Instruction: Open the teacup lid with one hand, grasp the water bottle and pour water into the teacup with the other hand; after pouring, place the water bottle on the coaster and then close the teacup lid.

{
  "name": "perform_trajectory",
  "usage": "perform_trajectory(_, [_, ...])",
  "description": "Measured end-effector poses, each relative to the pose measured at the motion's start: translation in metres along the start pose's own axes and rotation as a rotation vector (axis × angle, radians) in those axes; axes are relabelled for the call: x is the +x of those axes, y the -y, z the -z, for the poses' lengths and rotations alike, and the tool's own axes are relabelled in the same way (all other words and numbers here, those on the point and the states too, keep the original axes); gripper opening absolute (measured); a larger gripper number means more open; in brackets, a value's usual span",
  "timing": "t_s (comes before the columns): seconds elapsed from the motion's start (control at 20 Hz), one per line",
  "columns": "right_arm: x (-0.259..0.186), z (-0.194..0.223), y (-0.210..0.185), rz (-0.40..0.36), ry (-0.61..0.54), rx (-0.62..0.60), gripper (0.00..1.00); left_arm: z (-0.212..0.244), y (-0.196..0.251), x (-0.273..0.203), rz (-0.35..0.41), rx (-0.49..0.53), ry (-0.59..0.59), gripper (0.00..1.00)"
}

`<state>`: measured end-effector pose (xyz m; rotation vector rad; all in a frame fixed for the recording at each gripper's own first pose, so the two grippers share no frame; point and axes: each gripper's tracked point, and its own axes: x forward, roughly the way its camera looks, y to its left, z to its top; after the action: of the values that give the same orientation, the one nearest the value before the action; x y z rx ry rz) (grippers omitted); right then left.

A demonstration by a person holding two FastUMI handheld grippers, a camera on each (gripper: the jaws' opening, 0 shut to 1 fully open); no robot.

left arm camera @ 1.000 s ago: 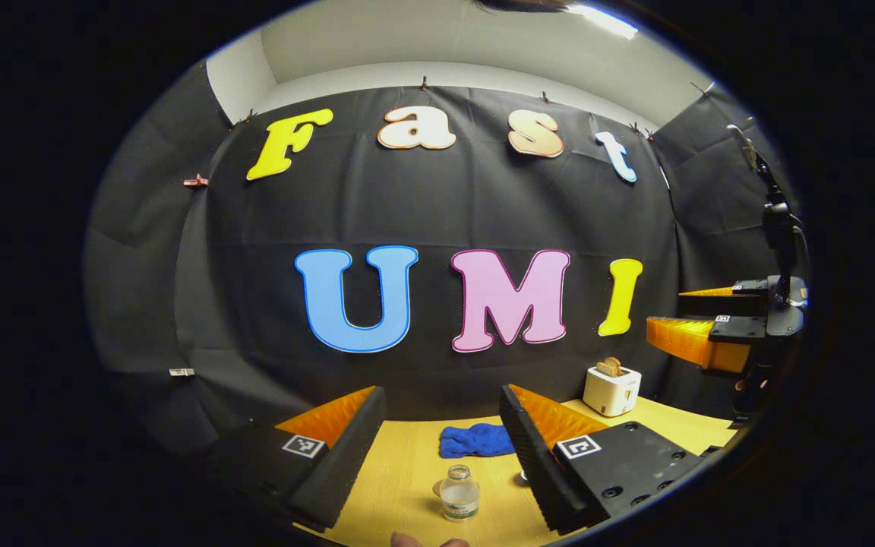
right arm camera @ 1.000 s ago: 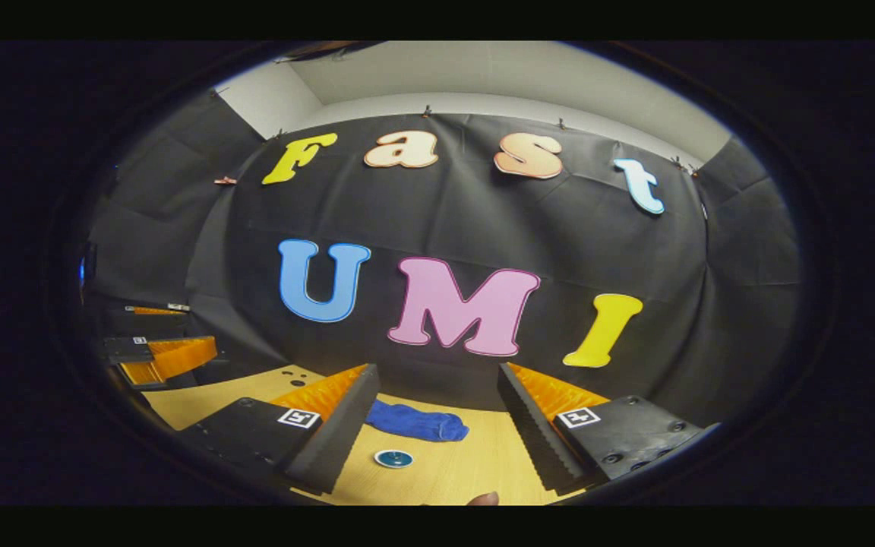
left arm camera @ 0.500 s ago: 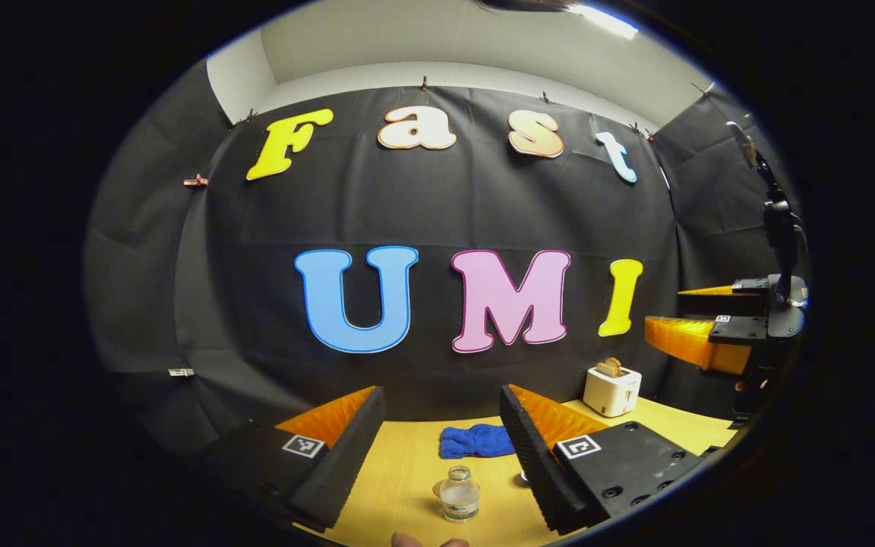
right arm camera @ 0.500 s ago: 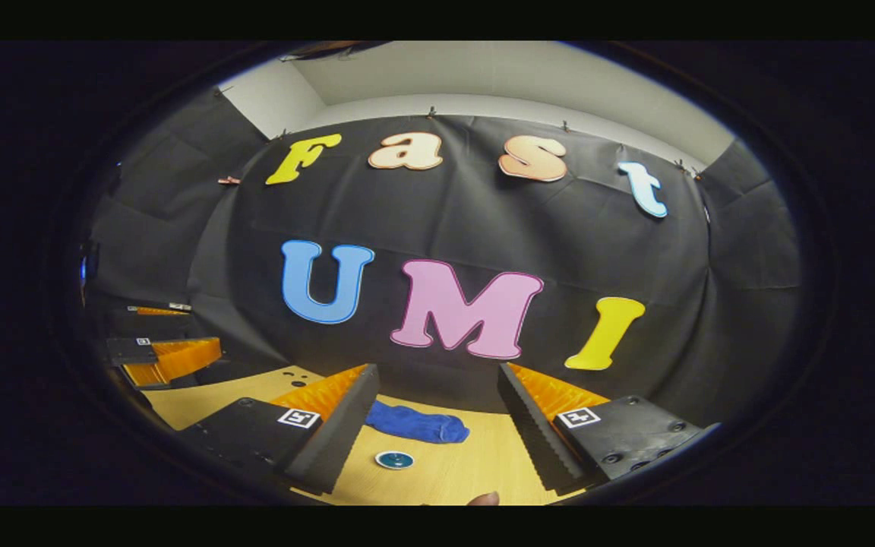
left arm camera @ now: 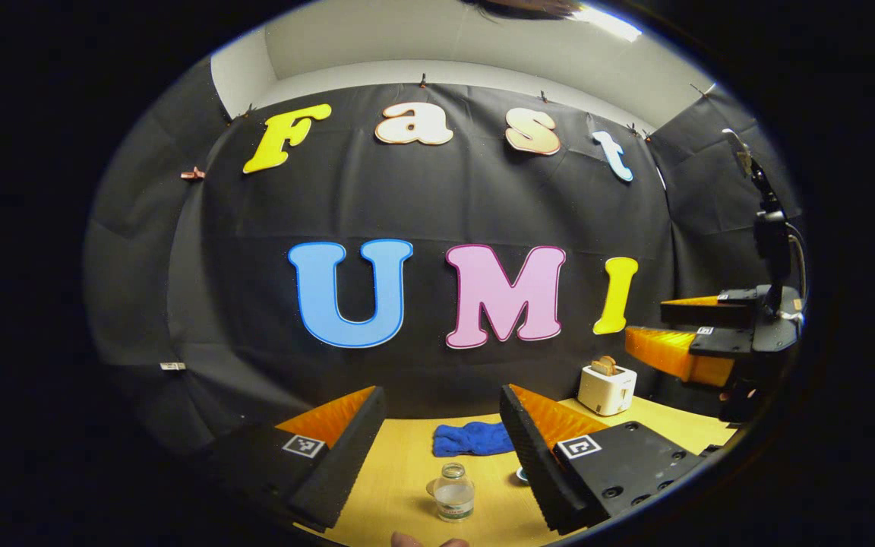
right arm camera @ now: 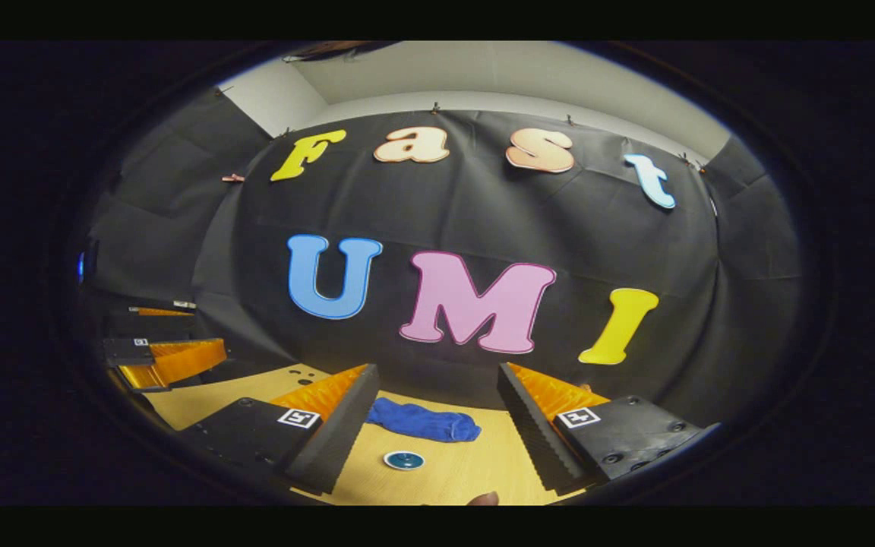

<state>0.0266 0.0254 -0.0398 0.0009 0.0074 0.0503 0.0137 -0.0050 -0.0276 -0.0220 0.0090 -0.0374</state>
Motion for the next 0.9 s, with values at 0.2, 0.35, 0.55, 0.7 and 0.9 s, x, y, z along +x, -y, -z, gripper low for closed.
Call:
perform_trajectory(0.2, [0.020,0.078,-0.015,-0.039,-0.064,0.023,0.97,0.057,0.000,0.014,-0.013,0.023,-0.037,0.95])
perform_trajectory(0.35, [0.035,0.143,-0.025,-0.057,-0.092,0.041,0.97,0.102,0.004,0.019,-0.009,0.039,-0.050,0.95])
perform_trajectory(0.55, [0.064,0.221,-0.029,-0.072,-0.120,0.036,0.96,0.169,0.006,0.026,-0.011,0.031,-0.082,0.95])
perform_trajectory(0.7, [0.086,0.276,-0.041,-0.109,-0.170,0.052,0.93,0.209,0.002,0.026,-0.024,0.030,-0.114,0.95])
perform_trajectory(0.9, [0.104,0.324,-0.046,-0.129,-0.239,0.051,0.77,0.237,-0.004,0.030,-0.031,0.035,-0.143,0.95])
